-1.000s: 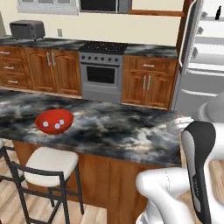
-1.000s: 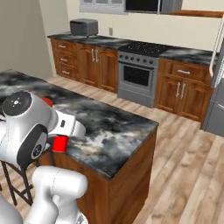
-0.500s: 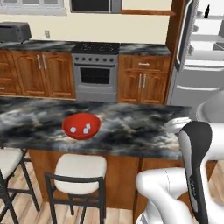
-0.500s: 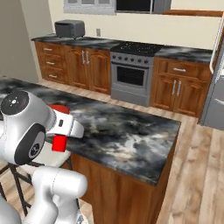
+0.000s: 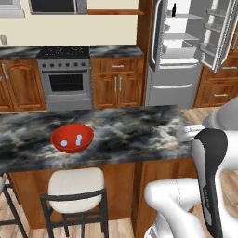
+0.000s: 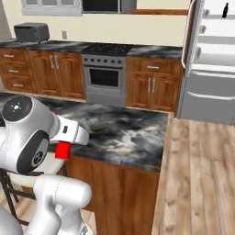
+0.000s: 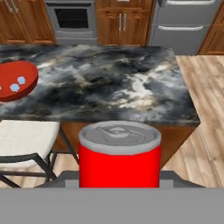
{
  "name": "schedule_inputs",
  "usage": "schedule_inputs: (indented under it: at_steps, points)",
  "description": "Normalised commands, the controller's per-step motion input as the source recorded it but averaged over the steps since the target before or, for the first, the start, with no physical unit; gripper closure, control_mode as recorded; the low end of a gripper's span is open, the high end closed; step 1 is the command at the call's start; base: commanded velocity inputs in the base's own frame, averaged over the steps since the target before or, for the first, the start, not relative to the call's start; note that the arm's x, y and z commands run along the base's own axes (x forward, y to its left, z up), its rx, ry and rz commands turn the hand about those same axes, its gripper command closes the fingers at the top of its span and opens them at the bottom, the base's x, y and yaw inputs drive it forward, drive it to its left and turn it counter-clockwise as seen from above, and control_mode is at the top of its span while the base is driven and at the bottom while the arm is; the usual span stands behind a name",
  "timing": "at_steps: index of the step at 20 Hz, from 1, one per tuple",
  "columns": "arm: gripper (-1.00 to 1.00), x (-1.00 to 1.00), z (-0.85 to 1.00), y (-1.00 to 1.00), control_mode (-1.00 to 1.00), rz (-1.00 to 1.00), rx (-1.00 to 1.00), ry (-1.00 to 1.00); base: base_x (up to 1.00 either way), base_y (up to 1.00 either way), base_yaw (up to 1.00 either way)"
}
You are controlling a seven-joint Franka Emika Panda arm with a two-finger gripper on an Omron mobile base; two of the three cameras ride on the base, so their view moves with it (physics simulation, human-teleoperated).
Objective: Open the fridge, grab two sodas, and place both sodas inside the bowl with ice on the dining counter.
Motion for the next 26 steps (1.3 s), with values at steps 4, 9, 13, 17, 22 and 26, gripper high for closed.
schedule_inputs:
  at_steps: [4,9,13,17,22,26]
  points:
    - [1.0,0.0,0.0,0.0,1.0,0.0,0.0,0.0,-0.03,1.0,-0.31]
    - [1.0,0.0,0.0,0.0,1.0,0.0,0.0,0.0,-0.5,0.9,-0.24]
    - [1.0,0.0,0.0,0.0,1.0,0.0,0.0,0.0,-0.42,0.49,-0.12]
    - [1.0,0.0,0.0,0.0,1.0,0.0,0.0,0.0,0.13,0.9,-0.03]
    - [1.0,0.0,0.0,0.0,1.0,0.0,0.0,0.0,0.53,0.96,-0.01]
    - [1.0,0.0,0.0,0.0,1.0,0.0,0.0,0.0,0.49,0.69,0.0]
